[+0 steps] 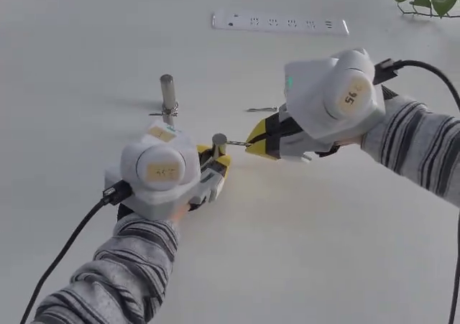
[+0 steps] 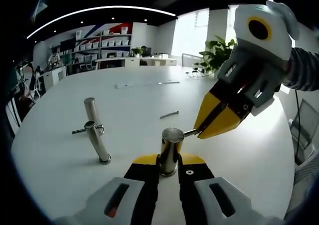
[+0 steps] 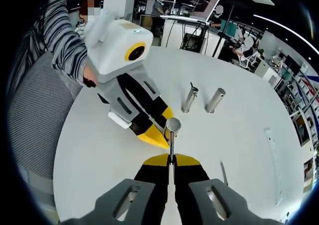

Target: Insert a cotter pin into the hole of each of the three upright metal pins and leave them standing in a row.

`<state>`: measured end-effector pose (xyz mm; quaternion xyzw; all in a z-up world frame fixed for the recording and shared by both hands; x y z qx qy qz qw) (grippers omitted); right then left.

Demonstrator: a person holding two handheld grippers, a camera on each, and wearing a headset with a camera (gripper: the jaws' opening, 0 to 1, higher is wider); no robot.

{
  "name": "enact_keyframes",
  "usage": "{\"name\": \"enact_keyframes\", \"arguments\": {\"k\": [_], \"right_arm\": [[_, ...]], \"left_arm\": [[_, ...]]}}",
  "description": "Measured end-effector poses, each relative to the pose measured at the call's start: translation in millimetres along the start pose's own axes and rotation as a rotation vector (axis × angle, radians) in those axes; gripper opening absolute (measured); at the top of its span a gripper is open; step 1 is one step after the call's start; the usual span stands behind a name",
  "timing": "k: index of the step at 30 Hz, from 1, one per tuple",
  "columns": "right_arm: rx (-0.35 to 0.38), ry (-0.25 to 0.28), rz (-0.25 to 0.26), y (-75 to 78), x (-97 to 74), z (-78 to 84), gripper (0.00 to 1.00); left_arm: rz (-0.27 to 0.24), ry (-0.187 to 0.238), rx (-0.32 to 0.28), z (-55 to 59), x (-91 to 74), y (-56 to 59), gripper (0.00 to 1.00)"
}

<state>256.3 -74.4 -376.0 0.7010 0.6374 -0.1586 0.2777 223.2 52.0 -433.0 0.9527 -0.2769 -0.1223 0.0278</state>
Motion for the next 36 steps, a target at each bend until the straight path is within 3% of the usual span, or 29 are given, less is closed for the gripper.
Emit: {"name": "enact_keyframes", "arguments": {"k": [25, 36], "right_arm": [[-0.016, 0.027, -0.002, 6.4, 17.7, -3.7, 0.0], [0.015, 0.043, 0.029, 7.8, 8.5, -8.3, 0.03]], "left_arm": [[-0.018, 0.009, -0.004, 2.4, 0.2, 0.9, 0.1], [-0.028, 0.01, -0.009, 3.1, 0.3, 1.5, 0.1]]}}
Point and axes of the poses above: the centre of the closed fingertips' face, and the gripper's own axes: x roughly forward along the fingers, y roughly to its right, z roughly out of its underside, the point moved 9 cm from there along -x, roughly backward along the fingers, and after that the axes turned 15 degrees about y, right-handed, at the moved point
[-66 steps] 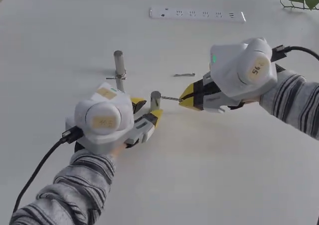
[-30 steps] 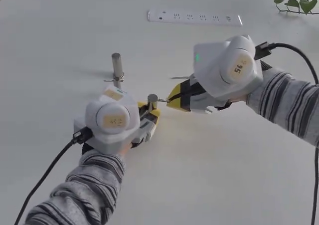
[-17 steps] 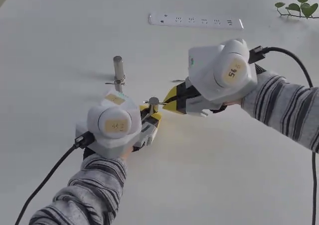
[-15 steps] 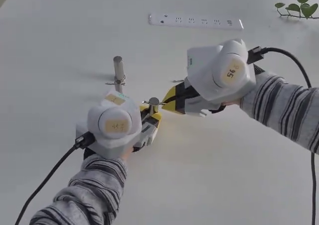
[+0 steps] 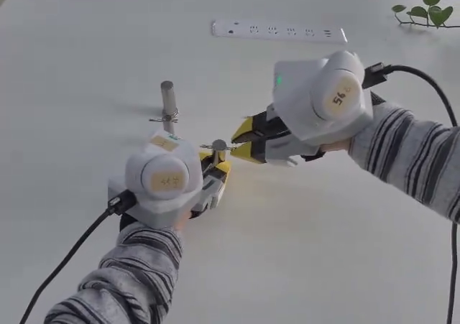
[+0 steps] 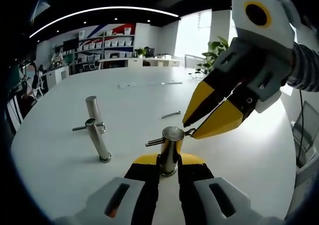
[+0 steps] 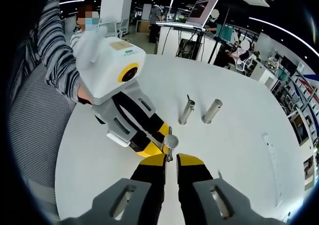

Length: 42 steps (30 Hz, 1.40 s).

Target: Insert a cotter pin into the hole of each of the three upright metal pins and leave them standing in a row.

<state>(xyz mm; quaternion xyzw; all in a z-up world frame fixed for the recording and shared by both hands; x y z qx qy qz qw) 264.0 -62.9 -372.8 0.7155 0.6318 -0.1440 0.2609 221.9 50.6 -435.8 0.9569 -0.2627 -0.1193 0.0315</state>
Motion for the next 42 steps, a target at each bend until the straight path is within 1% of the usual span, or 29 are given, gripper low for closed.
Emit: {"name": "enact_keyframes", "arguments": {"k": [5, 12, 17, 22, 34, 42], "right_arm": [[0.018, -0.006, 0.009, -1.2, -2.2, 0.1, 0.03], [0.033, -0.017, 0.014, -3.2, -3.3, 1.0, 0.0], [0.043, -0.015, 0.026, -5.9, -2.5, -0.9, 0.0], [0.044, -0.011, 0.03, -6.6, 0.7, -2.5, 0.0], [0.041, -0.007, 0.034, -8.6, 2.1, -5.7, 0.0], [0.042, -0.005, 0.034, -7.0, 2.6, -3.7, 0.0]], "left_arm": [[-0.002, -0.001, -0.006, 0.2, 0.2, -0.1, 0.1], [-0.008, 0.001, -0.011, 0.5, 0.0, 0.6, 0.1], [-0.011, 0.002, -0.015, 0.4, 0.0, 0.9, 0.1], [-0.014, 0.002, -0.019, 0.4, 0.0, 0.9, 0.1], [-0.018, 0.003, -0.021, 0.6, 0.2, 1.2, 0.1], [-0.018, 0.002, -0.013, 0.9, 0.4, 1.3, 0.1]]}}
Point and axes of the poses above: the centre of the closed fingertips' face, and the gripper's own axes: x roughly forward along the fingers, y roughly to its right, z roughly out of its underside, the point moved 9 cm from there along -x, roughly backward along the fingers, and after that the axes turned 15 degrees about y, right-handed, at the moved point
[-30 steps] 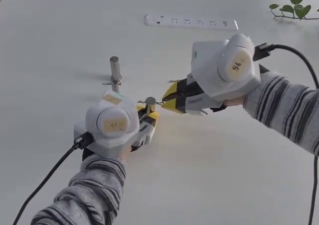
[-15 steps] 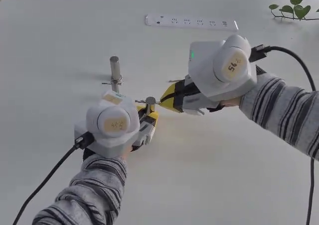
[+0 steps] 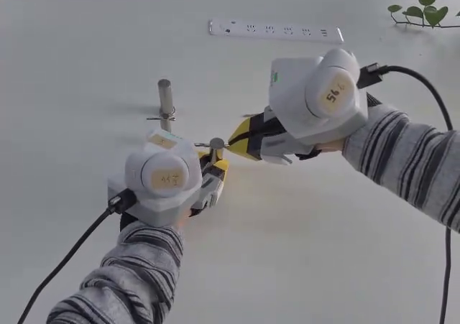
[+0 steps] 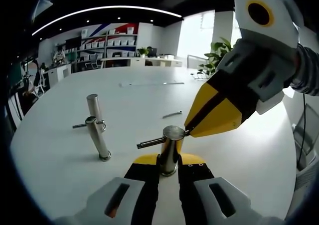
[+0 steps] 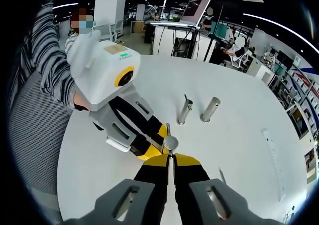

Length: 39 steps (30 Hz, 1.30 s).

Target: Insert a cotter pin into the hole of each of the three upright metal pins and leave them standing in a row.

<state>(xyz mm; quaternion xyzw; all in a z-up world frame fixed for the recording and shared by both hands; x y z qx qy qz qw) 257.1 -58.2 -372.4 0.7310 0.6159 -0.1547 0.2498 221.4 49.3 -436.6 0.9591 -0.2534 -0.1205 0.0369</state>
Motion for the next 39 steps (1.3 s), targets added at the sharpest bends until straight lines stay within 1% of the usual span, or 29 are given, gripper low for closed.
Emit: {"name": "enact_keyframes", "arguments": {"k": [5, 9, 12, 15, 17, 20, 21, 24, 26, 29, 34, 37, 39], "right_arm": [[0.006, 0.001, 0.004, -0.5, 0.1, -0.2, 0.0], [0.007, -0.003, 0.007, -0.6, -0.2, 0.0, 0.0], [0.012, -0.002, 0.015, 0.4, -1.1, -0.7, 0.03], [0.036, 0.012, 0.017, 1.5, -1.1, -2.1, 0.06], [0.058, 0.024, 0.015, 2.7, 0.8, -2.5, 0.08], [0.08, 0.036, 0.018, 5.1, 3.9, -3.7, 0.09], [0.098, 0.041, 0.013, 5.2, 5.7, -4.1, 0.1], [0.118, 0.041, 0.006, 7.6, 10.6, -3.7, 0.12], [0.13, 0.037, 0.0, 6.6, 13.7, -3.8, 0.13], [0.148, 0.036, -0.006, 5.3, 18.7, -3.1, 0.13], [0.15, 0.024, -0.016, 4.3, 24.7, -0.7, 0.12], [0.143, 0.012, -0.016, 4.0, 26.9, 2.4, 0.11], [0.141, 0.013, -0.015, 5.0, 26.8, 3.3, 0.1]], "left_arm": [[-0.008, -0.003, 0.013, 0.1, 0.5, 1.1, 0.11], [0.002, -0.01, 0.017, -0.4, 0.4, 0.2, 0.11], [0.007, -0.014, 0.02, -1.7, -1.8, -0.9, 0.13], [0.013, -0.012, 0.028, -3.8, -5.5, -2.8, 0.19], [0.022, -0.01, 0.021, -5.8, -7.9, -3.0, 0.22], [0.034, -0.013, 0.043, -7.5, -11.7, -2.5, 0.28], [0.038, -0.014, 0.044, -8.3, -14.0, -2.8, 0.3], [0.044, -0.016, 0.044, -10.3, -19.6, -4.3, 0.35], [0.048, -0.013, 0.048, -12.6, -23.1, -5.7, 0.37], [0.052, -0.008, 0.038, -16.5, -28.0, -8.0, 0.42], [0.051, -0.007, 0.028, -21.4, -35.7, -12.8, 0.48], [0.075, -0.002, 0.037, -22.6, -42.0, -14.5, 0.52], [0.084, -0.002, 0.033, -23.0, -45.3, -15.6, 0.57]]}}
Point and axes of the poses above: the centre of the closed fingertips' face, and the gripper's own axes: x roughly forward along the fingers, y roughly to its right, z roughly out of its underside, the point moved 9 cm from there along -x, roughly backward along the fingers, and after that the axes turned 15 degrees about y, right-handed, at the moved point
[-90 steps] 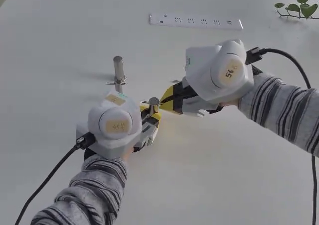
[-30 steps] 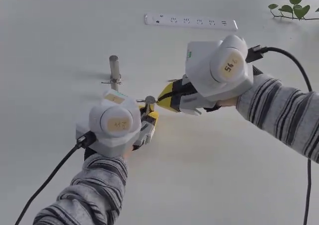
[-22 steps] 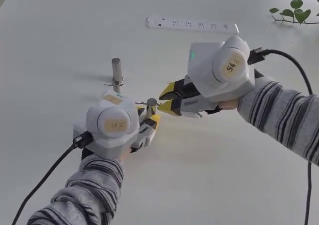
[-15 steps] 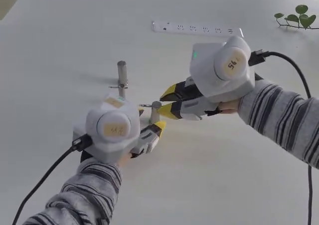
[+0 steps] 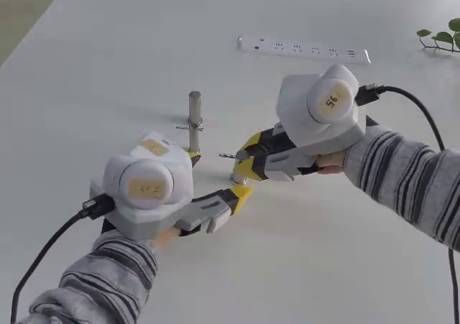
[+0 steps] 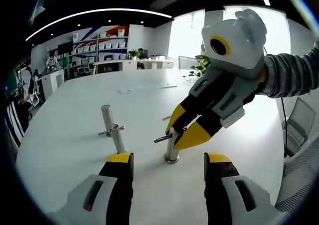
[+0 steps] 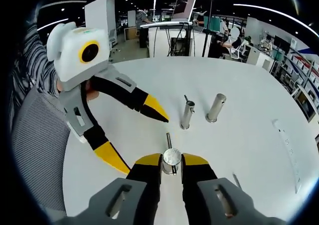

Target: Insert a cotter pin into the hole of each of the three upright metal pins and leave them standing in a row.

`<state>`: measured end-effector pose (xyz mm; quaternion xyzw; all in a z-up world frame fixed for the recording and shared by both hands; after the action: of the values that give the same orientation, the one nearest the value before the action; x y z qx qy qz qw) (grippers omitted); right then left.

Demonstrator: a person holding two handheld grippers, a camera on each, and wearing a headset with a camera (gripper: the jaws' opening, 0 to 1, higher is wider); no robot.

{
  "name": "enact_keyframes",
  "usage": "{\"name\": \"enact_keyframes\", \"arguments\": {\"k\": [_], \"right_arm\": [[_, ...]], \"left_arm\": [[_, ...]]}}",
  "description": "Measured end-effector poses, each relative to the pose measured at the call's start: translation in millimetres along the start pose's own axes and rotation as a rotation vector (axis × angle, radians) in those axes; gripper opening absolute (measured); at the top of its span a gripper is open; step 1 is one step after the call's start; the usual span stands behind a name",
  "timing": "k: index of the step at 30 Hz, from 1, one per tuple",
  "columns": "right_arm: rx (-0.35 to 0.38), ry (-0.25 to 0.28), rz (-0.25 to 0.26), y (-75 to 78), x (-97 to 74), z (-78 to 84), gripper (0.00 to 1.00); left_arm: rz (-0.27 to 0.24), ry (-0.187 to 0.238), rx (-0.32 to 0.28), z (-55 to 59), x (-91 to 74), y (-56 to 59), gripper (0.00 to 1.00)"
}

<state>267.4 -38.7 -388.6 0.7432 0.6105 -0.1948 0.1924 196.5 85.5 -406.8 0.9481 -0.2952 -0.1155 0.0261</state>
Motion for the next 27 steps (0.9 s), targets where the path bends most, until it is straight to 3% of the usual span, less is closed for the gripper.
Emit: {"name": "enact_keyframes", "arguments": {"k": [7, 12, 18, 27], "right_arm": [[0.031, 0.008, -0.008, 0.4, -0.9, -0.4, 0.09], [0.028, 0.004, -0.019, -1.4, -1.9, -1.2, 0.08], [0.035, 0.011, -0.014, 6.1, -2.6, -2.0, 0.08], [0.007, -0.002, -0.005, 19.4, 0.1, -6.3, 0.08]], "left_arm": [[0.005, 0.026, -0.002, -5.0, -12.8, -4.7, 0.67], [-0.006, 0.037, 0.029, -9.2, -21.2, -9.4, 0.74], [-0.012, 0.045, 0.049, -11.3, -28.6, -16.2, 0.82], [-0.028, 0.068, 0.031, -14.3, -31.7, -23.7, 0.88]]}}
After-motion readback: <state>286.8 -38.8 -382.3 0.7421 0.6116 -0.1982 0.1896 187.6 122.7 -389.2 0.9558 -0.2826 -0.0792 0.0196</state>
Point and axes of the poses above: the centre of the closed fingertips' face, and the gripper's own axes: x roughly forward along the fingers, y roughly to its right, z roughly out of its underside, the point moved 9 cm from there along -x, roughly backward along the fingers, and after that the axes turned 15 degrees about y, right-handed, at the moved point
